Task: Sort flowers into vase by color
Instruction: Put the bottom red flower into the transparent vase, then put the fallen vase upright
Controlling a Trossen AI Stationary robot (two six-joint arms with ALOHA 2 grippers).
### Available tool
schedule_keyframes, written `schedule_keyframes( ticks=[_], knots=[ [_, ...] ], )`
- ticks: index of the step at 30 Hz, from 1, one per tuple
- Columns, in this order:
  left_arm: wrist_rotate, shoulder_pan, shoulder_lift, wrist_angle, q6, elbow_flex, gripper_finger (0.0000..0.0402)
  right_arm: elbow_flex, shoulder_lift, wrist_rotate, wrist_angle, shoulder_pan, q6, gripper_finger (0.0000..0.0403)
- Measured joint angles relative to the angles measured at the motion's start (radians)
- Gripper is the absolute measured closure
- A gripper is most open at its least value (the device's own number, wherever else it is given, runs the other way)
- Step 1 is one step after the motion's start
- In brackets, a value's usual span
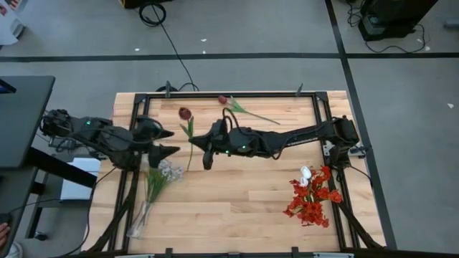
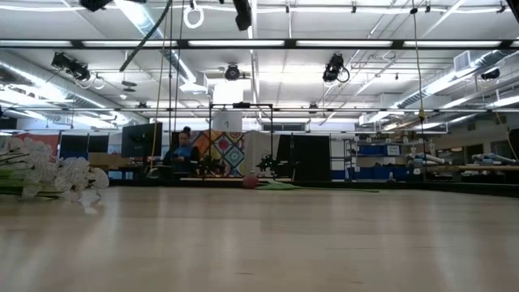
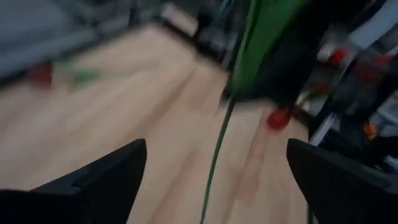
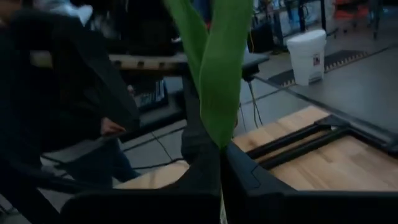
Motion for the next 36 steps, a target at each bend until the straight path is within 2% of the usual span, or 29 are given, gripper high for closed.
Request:
schedule_keyframes(
  ticks=[5, 10, 12, 15, 19, 23, 27, 31, 36],
  knots=[
    [0.16, -0.023, -0.014, -0.331, -0.242, -0.001, 0.0009, 0.0, -0.017, 0.008, -0.224, -0.032, 0.249, 0.0398],
    [0.26, -0.083, 0.031, -0.427, -0.355, -0.047, 0.0016, -0.019, -0.017, -0.007, -0.559, -0.048, 0.555, 0.0394],
    [0.307, -0.095, 0.05, -0.442, -0.406, -0.072, 0.0017, -0.048, -0.016, -0.042, -0.653, -0.06, 0.626, 0.038],
    [0.45, -0.109, 0.082, -0.463, -0.544, -0.131, 0.0017, -0.079, -0.016, -0.141, -0.714, -0.077, 0.645, 0.0335],
    [0.644, -0.153, 0.115, -0.457, -0.711, -0.213, 0.0017, -0.108, -0.016, -0.25, -0.746, -0.088, 0.652, 0.0242],
    [0.695, -0.211, 0.14, -0.413, -0.839, -0.27, 0.0017, -0.113, -0.016, -0.237, -0.743, -0.089, 0.673, 0.014],
    [0.74, -0.264, 0.162, -0.332, -0.919, -0.319, 0.0017, -0.114, -0.016, -0.212, -0.748, -0.089, 0.686, 0.006],
    [0.759, -0.316, 0.192, -0.253, -0.992, -0.372, 0.0017, -0.114, -0.016, -0.211, -0.75, -0.088, 0.68, 0.0013],
    [0.792, -0.376, 0.229, -0.145, -1.077, -0.436, 0.0017, -0.114, -0.016, -0.209, -0.758, -0.088, 0.675, 0.0008]
  ],
)
